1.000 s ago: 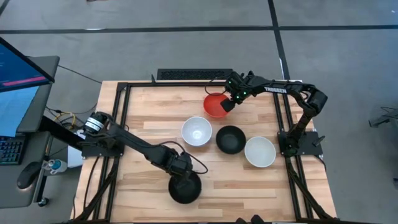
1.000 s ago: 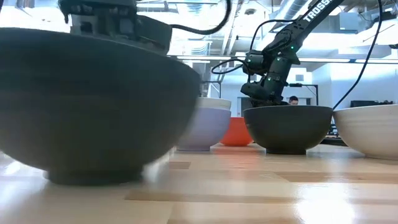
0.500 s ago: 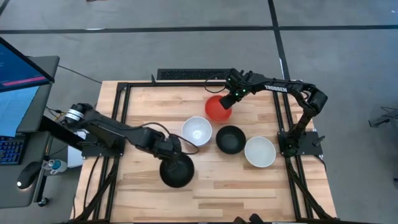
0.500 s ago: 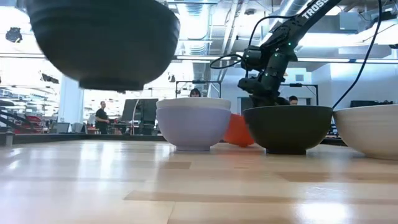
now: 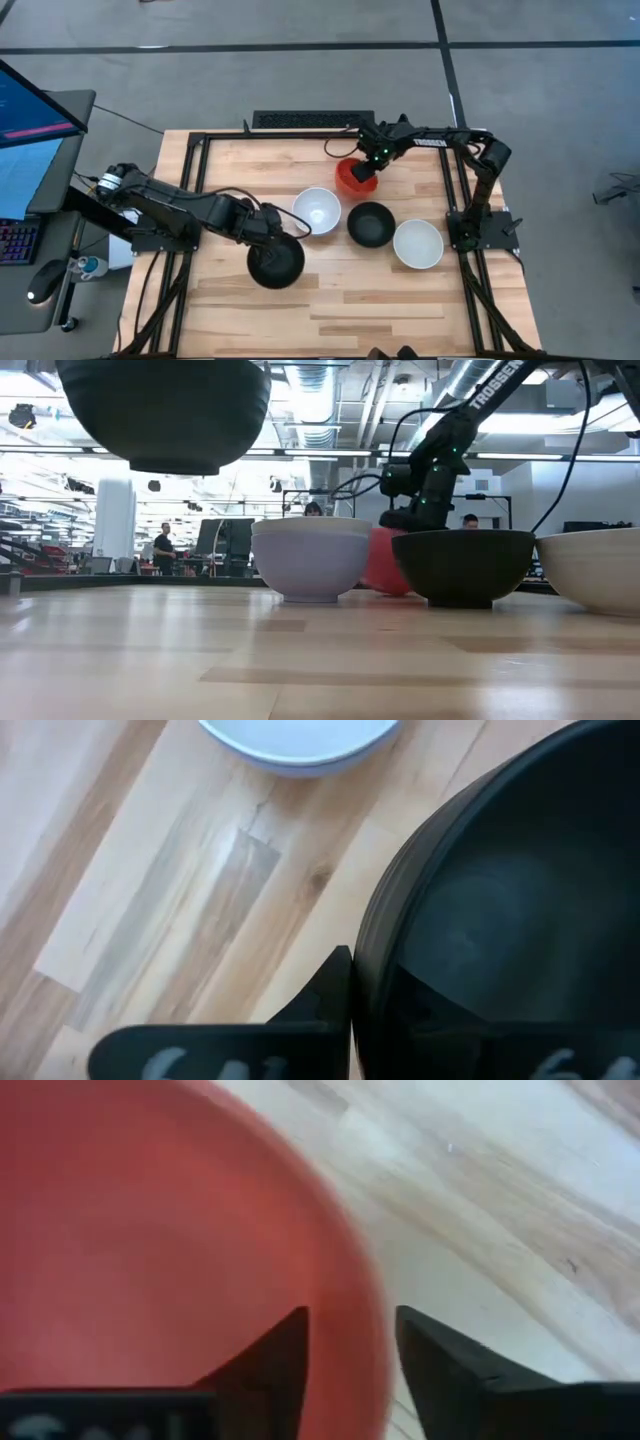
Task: Nest bowls inside each other
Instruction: Stack the bottom black bowl on top of the stacked white bowl
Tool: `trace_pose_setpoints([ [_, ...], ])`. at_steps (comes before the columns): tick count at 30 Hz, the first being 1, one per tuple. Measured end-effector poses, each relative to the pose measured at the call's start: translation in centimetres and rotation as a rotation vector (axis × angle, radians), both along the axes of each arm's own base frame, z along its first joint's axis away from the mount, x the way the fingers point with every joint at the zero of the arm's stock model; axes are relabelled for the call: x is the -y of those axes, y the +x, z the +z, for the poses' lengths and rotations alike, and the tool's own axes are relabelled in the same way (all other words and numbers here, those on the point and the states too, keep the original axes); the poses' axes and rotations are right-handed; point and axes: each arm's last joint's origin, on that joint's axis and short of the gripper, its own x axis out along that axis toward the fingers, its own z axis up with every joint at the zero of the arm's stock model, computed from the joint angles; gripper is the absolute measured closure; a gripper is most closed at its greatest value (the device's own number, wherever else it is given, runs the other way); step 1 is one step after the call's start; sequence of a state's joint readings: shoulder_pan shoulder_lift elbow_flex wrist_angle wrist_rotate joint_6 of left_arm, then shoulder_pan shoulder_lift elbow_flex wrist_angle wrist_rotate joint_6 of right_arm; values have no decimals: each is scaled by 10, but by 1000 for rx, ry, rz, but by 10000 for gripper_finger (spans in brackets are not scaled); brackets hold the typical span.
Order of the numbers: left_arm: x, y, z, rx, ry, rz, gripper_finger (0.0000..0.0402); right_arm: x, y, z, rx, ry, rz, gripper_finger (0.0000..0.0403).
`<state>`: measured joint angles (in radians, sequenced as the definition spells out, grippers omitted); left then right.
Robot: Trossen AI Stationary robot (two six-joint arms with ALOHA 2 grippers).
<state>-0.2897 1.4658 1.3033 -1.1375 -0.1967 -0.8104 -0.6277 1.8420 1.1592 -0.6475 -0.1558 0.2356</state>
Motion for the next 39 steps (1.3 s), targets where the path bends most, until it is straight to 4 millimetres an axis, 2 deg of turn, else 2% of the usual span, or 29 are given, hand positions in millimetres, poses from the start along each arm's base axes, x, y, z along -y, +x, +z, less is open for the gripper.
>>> trace_pose_setpoints([
  [6,-4,0,0,-12,17,-4,401,4,10,16,33,-24,6,162],
  [11,-6,0,0,-11,27,-6,401,6,11,19,41,-29,5,159],
  [16,-6,1,0,-11,32,-8,401,4,13,15,28,-17,13,209],
  [19,-9,1,0,-10,34,-5,401,1,16,16,41,-27,23,266],
  [23,-19,9,1,38,26,20,401,1,17,16,47,-28,27,361],
  [25,-25,13,2,61,18,23,401,2,18,17,49,-31,28,388],
  [29,-42,21,2,80,10,24,401,8,21,34,52,-40,27,381],
  [33,-66,28,15,145,44,29,401,22,23,59,83,-75,24,393],
  [37,-93,35,27,224,103,48,401,40,18,83,107,-105,-3,387],
  [39,-104,41,23,210,118,48,401,46,14,90,102,-114,-23,379],
])
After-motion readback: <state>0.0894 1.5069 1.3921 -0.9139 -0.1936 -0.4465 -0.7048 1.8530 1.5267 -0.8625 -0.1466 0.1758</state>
